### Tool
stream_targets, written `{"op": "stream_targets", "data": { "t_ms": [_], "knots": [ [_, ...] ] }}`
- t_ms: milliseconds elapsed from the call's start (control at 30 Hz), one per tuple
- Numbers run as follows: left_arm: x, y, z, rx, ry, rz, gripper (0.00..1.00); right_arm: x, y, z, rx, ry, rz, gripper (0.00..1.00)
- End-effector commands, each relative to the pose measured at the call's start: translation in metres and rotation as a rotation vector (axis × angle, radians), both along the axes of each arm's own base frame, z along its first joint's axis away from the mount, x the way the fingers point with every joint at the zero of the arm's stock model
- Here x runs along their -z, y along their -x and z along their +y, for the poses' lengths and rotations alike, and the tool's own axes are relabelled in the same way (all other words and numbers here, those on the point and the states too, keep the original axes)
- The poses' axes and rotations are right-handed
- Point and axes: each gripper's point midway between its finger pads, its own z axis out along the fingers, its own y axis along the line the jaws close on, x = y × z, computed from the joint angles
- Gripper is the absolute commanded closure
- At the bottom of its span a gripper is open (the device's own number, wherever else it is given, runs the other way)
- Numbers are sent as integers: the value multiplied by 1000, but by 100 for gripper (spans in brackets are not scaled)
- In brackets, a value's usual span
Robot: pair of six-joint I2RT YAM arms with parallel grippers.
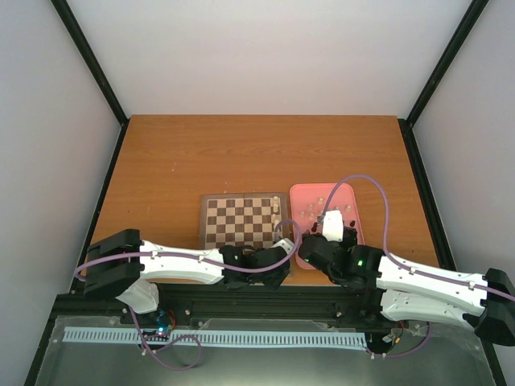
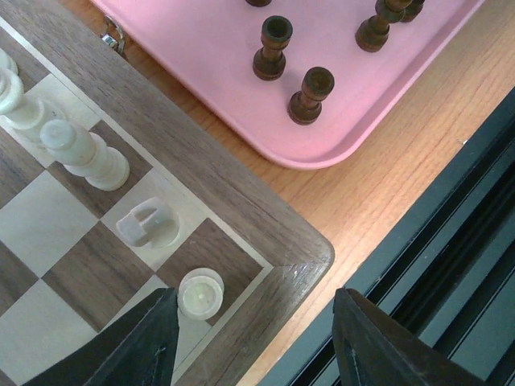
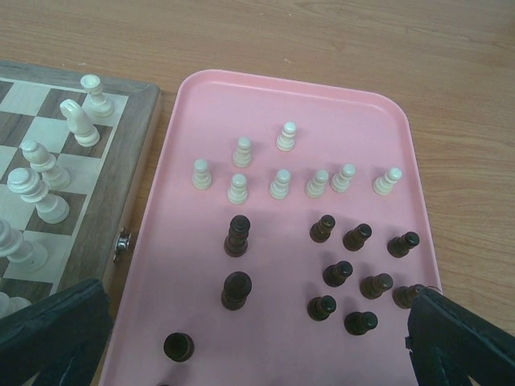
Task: Set up the chess pieces on the board
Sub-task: Adjust the chess piece on the chessboard.
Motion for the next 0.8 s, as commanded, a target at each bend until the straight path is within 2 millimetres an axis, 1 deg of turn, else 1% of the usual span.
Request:
{"op": "stream_targets", "data": {
  "t_ms": [0,167,433,567,767],
  "knots": [
    [-12,7,-14,38,58,3,44,-6,-2,-4,24,-30,-38,0],
    [-6,6,-14,23,44,9,44,-7,-2,-4,24,-34,-39,0],
    [5,0,-7,-16,-1,-11,43,-6,-2,-3,21,-33,-36,0],
    [9,0,-9,-14,-5,-7,42,-5,-2,-3,21,-30,-35,0],
    [11,1,-11,-6,1,-2,42,-5,-2,-2,21,-31,-34,0]
  ]
}}
